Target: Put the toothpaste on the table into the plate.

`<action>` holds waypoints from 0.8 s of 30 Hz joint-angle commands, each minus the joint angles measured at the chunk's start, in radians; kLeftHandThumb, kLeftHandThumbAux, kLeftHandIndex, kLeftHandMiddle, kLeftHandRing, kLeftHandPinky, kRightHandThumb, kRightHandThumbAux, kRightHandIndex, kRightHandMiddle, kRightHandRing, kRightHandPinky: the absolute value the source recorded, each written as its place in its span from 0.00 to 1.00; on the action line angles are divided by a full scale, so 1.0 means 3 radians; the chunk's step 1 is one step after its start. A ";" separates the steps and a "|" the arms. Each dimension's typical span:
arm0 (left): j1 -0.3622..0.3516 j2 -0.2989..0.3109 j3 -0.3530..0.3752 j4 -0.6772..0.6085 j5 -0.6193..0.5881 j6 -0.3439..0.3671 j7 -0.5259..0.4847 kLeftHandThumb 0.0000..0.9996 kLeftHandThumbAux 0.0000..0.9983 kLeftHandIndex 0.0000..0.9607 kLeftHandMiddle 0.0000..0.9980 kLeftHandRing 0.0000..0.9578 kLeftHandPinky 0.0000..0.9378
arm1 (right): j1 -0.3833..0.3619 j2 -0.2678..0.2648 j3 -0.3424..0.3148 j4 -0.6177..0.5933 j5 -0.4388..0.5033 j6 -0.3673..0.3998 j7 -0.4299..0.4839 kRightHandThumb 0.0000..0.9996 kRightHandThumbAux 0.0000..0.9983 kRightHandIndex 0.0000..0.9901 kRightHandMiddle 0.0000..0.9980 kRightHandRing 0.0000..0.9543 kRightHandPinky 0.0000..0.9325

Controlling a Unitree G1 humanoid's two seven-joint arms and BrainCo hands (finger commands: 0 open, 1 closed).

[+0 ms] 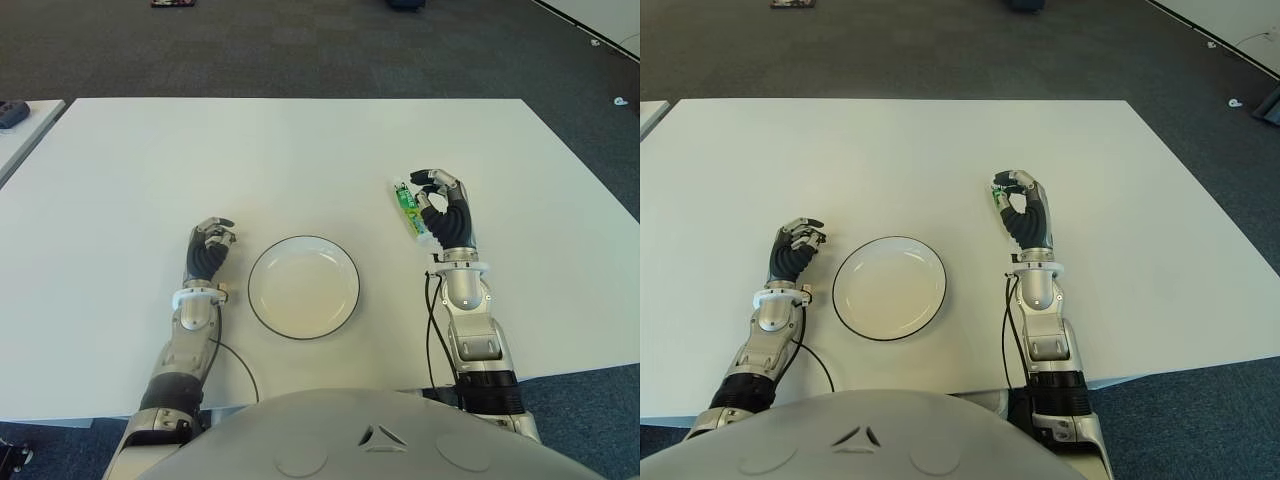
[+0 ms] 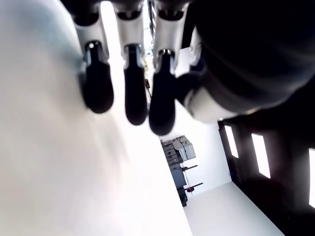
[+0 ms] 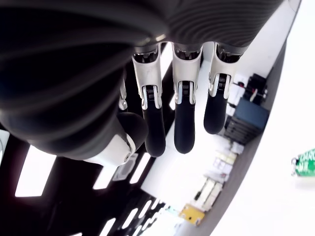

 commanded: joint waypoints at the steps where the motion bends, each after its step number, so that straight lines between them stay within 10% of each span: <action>1: 0.0028 -0.0032 -0.0032 0.0088 -0.0039 0.0081 -0.0079 0.70 0.72 0.45 0.61 0.66 0.65 | -0.0214 -0.0088 -0.0014 0.0149 -0.0136 -0.0035 -0.0087 0.70 0.73 0.41 0.27 0.26 0.26; 15: 0.0075 -0.0074 -0.0041 0.0000 -0.0037 0.0159 -0.0037 0.70 0.72 0.45 0.62 0.67 0.67 | -0.0555 -0.0257 0.0006 0.0310 -0.0651 0.0408 -0.0234 0.39 0.60 0.01 0.05 0.07 0.11; 24: 0.0094 -0.0086 -0.0039 -0.0001 -0.0007 0.0116 0.0001 0.69 0.72 0.45 0.64 0.69 0.69 | -0.0869 -0.0283 0.0234 0.0215 -0.1023 0.1514 0.0427 0.35 0.41 0.00 0.00 0.00 0.00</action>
